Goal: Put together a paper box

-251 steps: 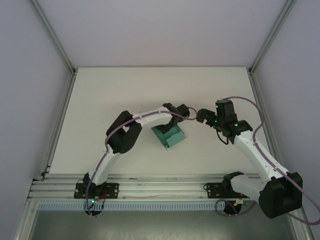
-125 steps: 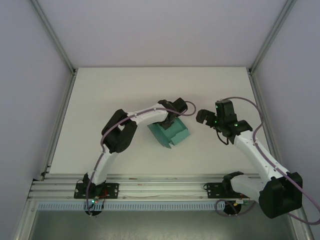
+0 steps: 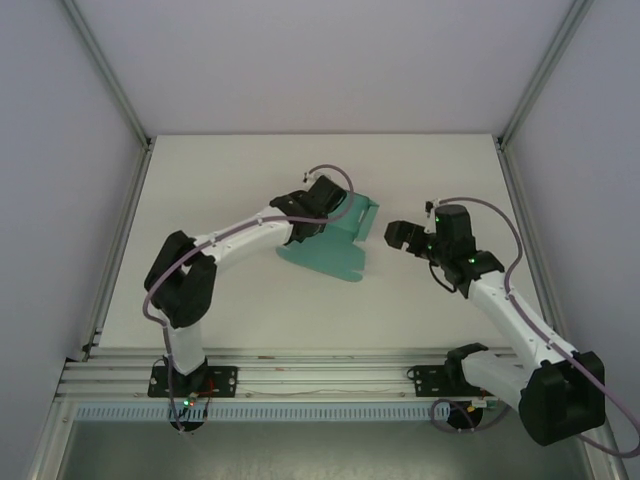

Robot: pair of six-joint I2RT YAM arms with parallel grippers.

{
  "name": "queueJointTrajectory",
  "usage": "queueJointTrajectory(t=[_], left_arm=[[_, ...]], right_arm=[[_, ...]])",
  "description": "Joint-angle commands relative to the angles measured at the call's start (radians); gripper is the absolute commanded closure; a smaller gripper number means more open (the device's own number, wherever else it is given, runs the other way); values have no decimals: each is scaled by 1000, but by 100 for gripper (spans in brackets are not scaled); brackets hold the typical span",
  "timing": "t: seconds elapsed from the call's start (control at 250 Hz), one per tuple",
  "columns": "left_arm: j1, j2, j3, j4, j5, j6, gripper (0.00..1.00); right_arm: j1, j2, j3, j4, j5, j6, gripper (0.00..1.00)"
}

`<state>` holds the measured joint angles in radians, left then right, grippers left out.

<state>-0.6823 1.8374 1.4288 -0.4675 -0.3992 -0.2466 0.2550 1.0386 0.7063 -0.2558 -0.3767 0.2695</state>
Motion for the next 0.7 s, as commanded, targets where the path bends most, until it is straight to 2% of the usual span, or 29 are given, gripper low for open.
queueJointTrajectory(t=[0.0,0.24,0.392,0.532,0.584,0.696], left_arm=[[1,-47,-52,105,1,-77,100],[1,-72,-90,133,55,-105,100],[1,-87,-111,156,79,-101,100],[0,-92,-119,166,91,-99,100],[-1,-88,-118,169,97,-99,100],[0,-77,-103,159,89,-112,100]], right_arm=[[-21,44,12,119,-117,-82,12],[-20,259,127,216,-387,-173,18],[-20,379,208,180,-349,-204,26],[-20,466,264,194,-435,-202,38],[-13,486,280,204,-457,-193,38],[16,510,284,234,-419,-174,40]])
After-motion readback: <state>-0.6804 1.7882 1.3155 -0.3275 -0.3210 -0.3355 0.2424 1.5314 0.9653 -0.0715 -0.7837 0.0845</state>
